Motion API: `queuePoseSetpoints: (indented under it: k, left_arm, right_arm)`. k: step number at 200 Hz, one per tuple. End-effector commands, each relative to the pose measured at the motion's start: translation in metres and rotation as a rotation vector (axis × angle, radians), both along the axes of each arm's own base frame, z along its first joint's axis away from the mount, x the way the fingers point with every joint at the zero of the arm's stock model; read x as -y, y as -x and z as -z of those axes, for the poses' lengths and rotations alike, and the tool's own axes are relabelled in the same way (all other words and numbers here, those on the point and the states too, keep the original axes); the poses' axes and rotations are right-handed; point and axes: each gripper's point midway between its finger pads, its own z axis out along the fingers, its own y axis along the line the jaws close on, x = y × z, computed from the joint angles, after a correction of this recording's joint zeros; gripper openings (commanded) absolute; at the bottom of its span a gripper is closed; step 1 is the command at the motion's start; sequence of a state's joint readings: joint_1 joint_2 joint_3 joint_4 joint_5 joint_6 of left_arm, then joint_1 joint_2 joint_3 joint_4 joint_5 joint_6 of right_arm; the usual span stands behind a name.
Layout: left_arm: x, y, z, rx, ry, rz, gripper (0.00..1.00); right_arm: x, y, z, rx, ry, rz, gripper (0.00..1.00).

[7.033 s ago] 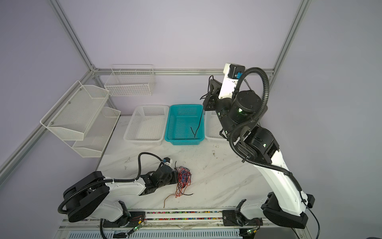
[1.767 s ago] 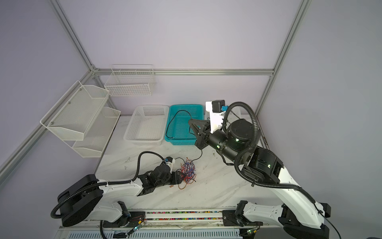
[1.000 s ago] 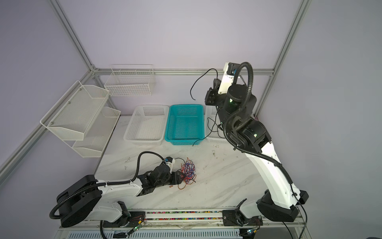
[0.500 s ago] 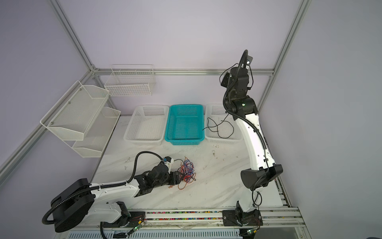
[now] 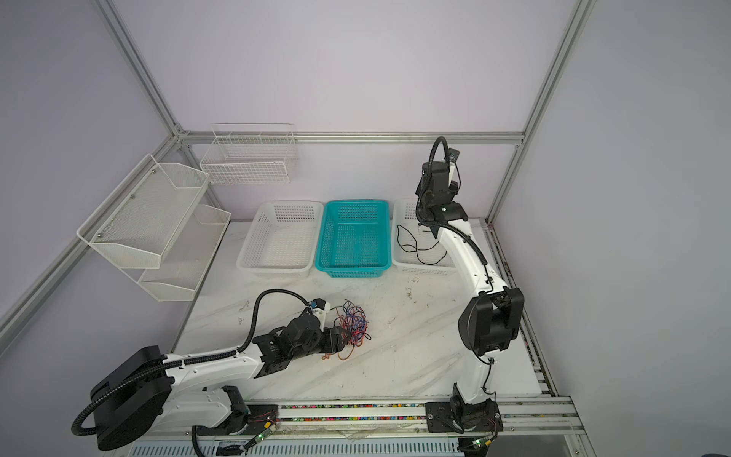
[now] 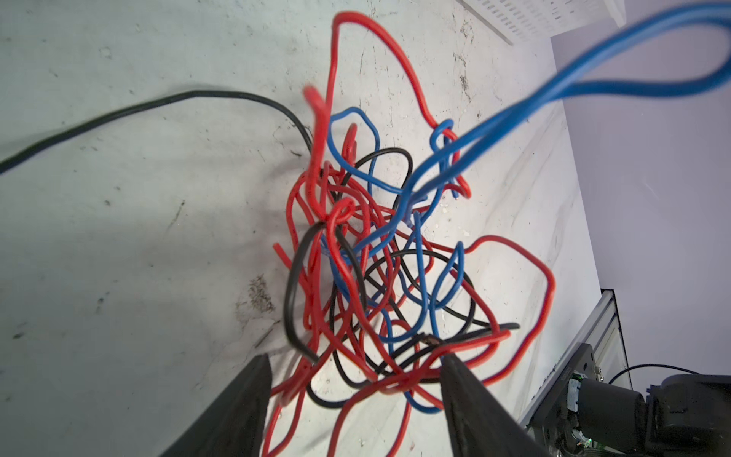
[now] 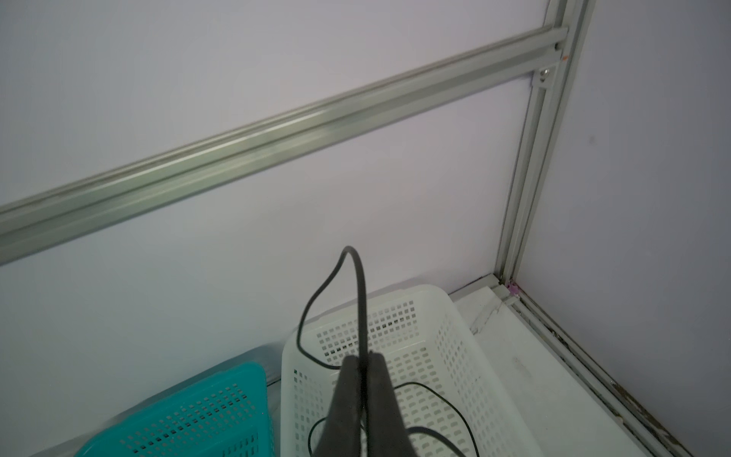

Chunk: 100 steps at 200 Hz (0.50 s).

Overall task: Untangle the cables
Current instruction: 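Lower the black wire into the far white basket and release it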

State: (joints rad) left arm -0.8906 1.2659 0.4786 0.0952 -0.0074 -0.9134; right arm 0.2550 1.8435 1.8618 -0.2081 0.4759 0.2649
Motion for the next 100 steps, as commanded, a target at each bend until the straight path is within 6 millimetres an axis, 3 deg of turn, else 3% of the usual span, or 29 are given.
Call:
queuePoseSetpoints:
  k: [1,61,100]
  left_arm:
    - [0.0,-0.003,-0.001,0.015,0.005,-0.003,0.69]
    - [0.001,-0.002,0.003,0.008,0.002,-0.001,0.7]
    - [0.001,-0.002,0.001,0.011,0.004,0.001,0.7]
  right_arm:
    - [0.0,0.003,0.01,0.031,-0.084,0.011,0.0]
    - [-0.012,0.011,0.104,-0.119,-0.195,-0.031,0.0]
    - [-0.018,0.019,0.145,-0.196,-0.231,-0.052,0.0]
